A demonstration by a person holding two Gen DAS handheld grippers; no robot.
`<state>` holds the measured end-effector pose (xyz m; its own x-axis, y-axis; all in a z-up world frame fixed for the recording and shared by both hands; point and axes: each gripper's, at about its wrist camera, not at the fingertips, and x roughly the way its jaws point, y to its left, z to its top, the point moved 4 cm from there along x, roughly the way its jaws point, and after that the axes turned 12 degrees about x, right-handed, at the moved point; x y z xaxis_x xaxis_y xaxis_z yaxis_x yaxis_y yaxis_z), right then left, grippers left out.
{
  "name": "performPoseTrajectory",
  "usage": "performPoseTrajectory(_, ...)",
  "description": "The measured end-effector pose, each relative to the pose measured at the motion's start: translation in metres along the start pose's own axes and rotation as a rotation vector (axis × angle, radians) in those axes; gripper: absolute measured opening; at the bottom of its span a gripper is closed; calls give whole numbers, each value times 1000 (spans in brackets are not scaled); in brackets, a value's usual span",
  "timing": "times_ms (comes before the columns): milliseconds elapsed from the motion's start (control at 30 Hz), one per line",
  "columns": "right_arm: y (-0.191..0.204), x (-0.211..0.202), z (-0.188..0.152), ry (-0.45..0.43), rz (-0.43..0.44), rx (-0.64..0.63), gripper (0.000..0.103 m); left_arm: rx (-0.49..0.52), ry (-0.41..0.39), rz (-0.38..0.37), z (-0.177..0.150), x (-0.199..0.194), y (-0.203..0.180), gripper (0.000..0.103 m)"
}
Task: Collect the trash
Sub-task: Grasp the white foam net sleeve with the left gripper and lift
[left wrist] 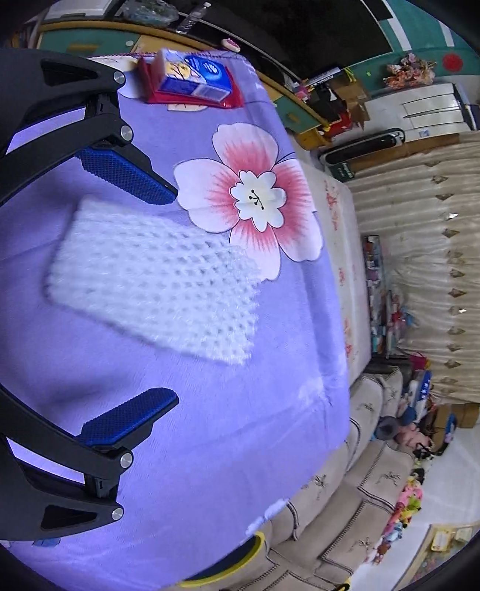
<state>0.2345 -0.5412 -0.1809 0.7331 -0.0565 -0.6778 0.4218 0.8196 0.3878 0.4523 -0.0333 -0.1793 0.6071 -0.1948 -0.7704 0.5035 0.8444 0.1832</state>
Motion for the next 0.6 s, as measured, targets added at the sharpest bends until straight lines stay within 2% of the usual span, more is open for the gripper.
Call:
performPoseTrajectory(233, 3, 4, 1, 11, 10, -1, 63, -1, 52, -23, 6, 27, 7, 97)
performPoseTrajectory(300, 4, 5, 0, 16, 15, -3, 63, -1, 80, -32, 6, 35, 8, 87)
performPoseTrajectory(467, 7, 5, -2, 21, 29, -1, 63, -4, 79, -56, 10, 35, 7, 73)
performPoseTrajectory(533, 6, 4, -2, 21, 36, 4, 63, 7, 76, -63, 10, 32, 4, 61)
performPoseTrajectory(600, 5, 2, -3, 21, 42, 7, 63, 15, 78, -68, 10, 30, 1, 45)
